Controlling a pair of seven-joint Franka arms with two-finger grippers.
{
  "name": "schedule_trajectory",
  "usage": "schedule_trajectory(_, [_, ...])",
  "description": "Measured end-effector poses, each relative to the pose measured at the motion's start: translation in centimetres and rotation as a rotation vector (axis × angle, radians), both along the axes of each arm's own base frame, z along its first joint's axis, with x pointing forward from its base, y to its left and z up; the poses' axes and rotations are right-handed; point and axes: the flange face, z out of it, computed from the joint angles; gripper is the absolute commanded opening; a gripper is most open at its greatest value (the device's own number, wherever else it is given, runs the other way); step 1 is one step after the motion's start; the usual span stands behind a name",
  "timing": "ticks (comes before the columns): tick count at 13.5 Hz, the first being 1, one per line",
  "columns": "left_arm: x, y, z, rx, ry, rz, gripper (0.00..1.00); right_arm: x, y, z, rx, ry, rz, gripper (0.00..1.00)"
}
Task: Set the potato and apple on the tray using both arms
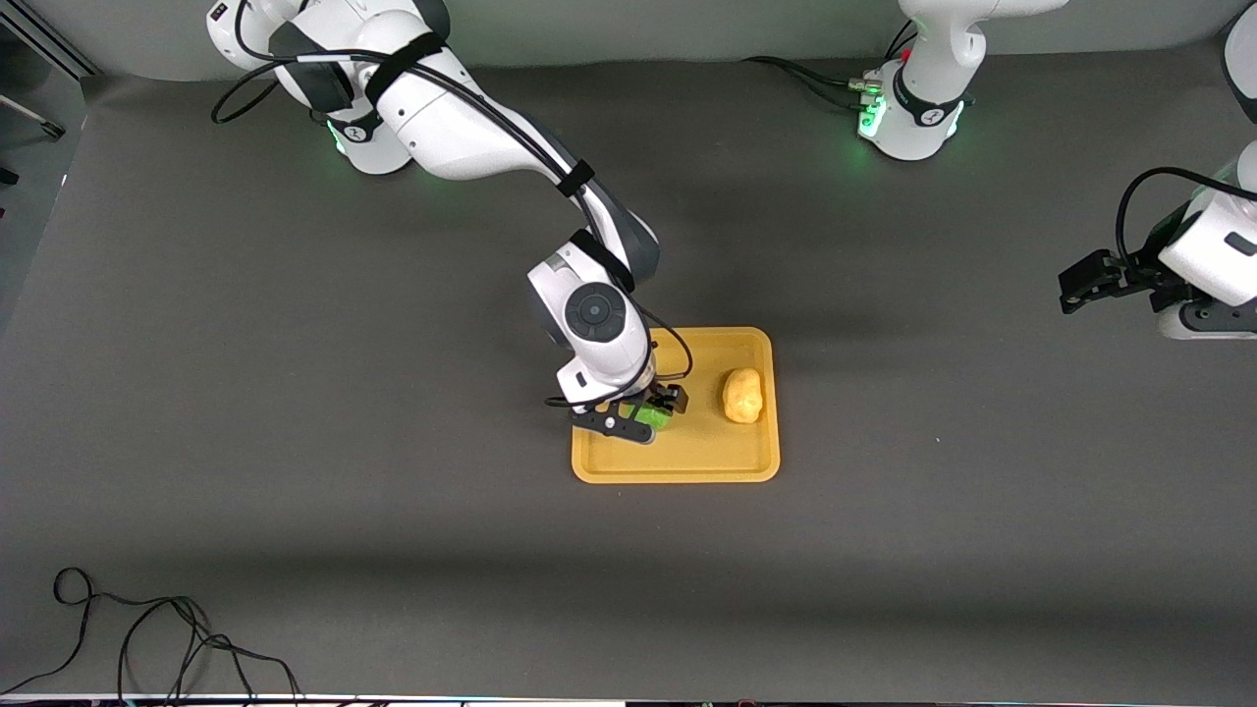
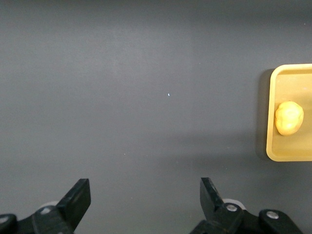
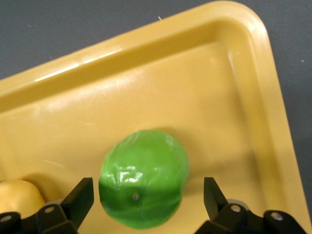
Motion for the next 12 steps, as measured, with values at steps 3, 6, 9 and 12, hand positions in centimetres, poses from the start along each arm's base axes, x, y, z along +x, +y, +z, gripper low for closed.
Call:
schedule_trajectory(3, [0.0, -0.1, -0.3, 0.0, 0.006, -0.002, 1.0, 0.7, -0.9, 2.6, -0.036, 0.026, 0.012, 1.0])
schedule_trajectory(6, [-0.1, -0.1, -0.5, 0.0, 0.01, -0.002, 1.0, 3.7, -6.8, 10.7, -0.115, 0.05, 0.155, 1.0])
schedule_trajectory(9, [-0.1, -0.1, -0.6, 0.0, 0.012, -0.003, 1.0, 6.3, -15.4, 19.7, -0.137, 0.03, 0.177, 1.0])
schedule_trajectory(12, [-0.1, -0.2, -0.6, 0.0, 0.013, -0.003, 1.0, 6.5, -23.0, 23.7, -0.147, 0.034, 0.144, 1.0])
